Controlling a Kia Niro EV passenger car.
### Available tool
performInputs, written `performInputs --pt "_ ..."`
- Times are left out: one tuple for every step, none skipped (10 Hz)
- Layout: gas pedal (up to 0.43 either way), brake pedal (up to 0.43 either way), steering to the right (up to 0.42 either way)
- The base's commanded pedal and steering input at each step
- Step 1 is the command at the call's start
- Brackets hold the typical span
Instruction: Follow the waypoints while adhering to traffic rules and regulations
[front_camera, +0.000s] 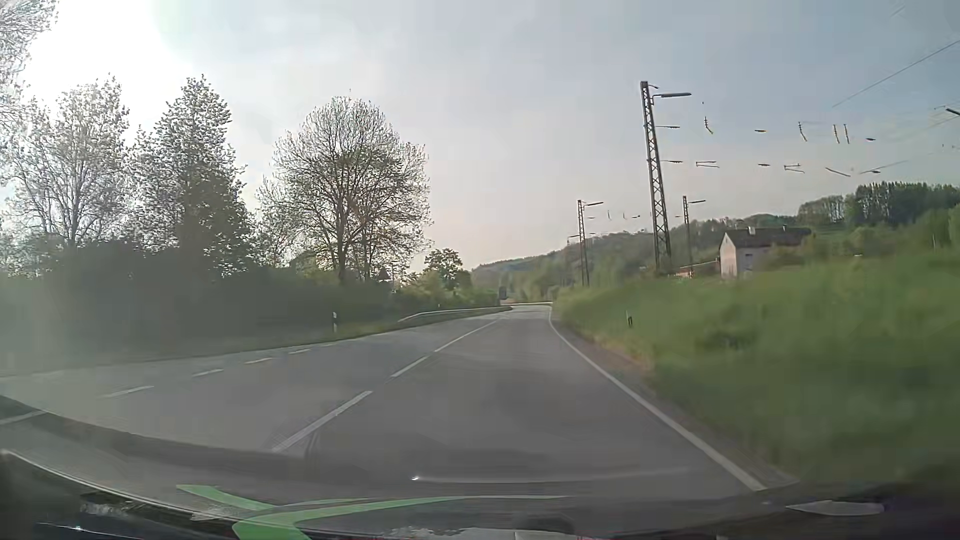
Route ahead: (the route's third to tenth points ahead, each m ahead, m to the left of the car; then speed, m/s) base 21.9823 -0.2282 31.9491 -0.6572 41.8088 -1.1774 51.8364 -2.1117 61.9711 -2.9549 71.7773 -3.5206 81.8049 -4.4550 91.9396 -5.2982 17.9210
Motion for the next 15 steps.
performInputs --pt "0.118 0.000 0.009" --pt "0.118 0.000 0.009" --pt "0.118 0.000 0.009" --pt "0.118 0.000 0.009" --pt "0.118 0.000 0.009" --pt "0.118 0.000 0.009" --pt "0.118 0.000 0.009" --pt "0.118 0.000 0.009" --pt "0.118 0.000 0.009" --pt "0.118 0.000 0.009" --pt "0.118 0.000 0.009" --pt "0.110 0.000 0.009" --pt "0.110 0.000 0.009" --pt "0.110 0.000 0.009" --pt "0.110 0.000 0.009"
